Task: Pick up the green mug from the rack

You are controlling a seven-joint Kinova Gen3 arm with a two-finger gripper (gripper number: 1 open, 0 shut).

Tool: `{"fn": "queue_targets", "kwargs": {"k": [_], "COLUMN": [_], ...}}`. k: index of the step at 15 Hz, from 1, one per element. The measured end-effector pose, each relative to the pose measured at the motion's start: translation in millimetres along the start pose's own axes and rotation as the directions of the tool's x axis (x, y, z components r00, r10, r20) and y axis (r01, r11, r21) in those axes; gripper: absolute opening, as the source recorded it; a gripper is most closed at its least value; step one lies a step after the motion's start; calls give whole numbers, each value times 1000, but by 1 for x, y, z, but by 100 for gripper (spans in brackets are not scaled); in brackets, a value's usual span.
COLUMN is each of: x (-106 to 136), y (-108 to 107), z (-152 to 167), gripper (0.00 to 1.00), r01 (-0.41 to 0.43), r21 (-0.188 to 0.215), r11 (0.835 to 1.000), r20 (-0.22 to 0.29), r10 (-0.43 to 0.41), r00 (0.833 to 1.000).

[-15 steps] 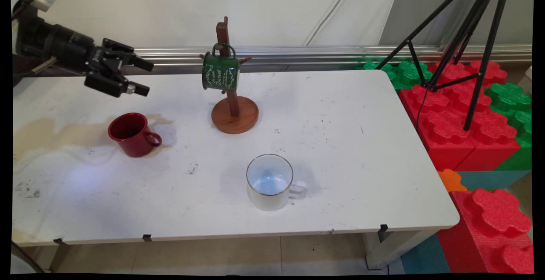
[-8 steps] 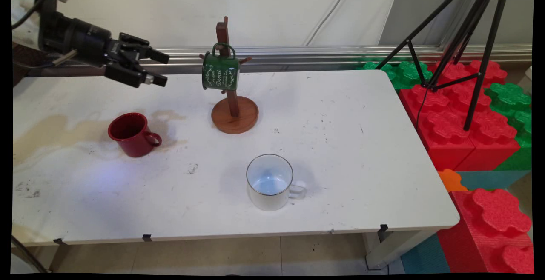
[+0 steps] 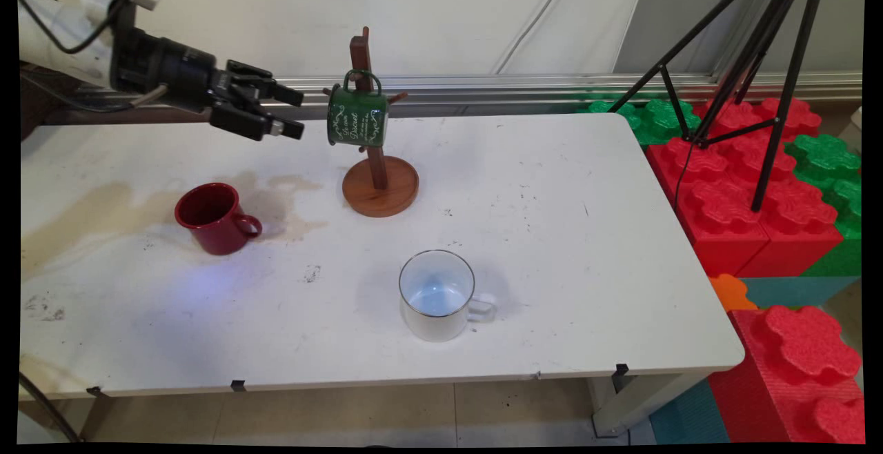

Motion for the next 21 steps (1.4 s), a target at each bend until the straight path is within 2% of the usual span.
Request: {"fn": "queue_targets", "kwargs": {"k": [13, 21], "x": [-12, -17], "y": [-11, -12], "z": [47, 62], "gripper": [100, 100], "r01": [92, 139], "r21": [4, 5], "r11": [996, 990], "r20": [-46, -76], "r10": [-91, -138], "r00": [995, 988]}}
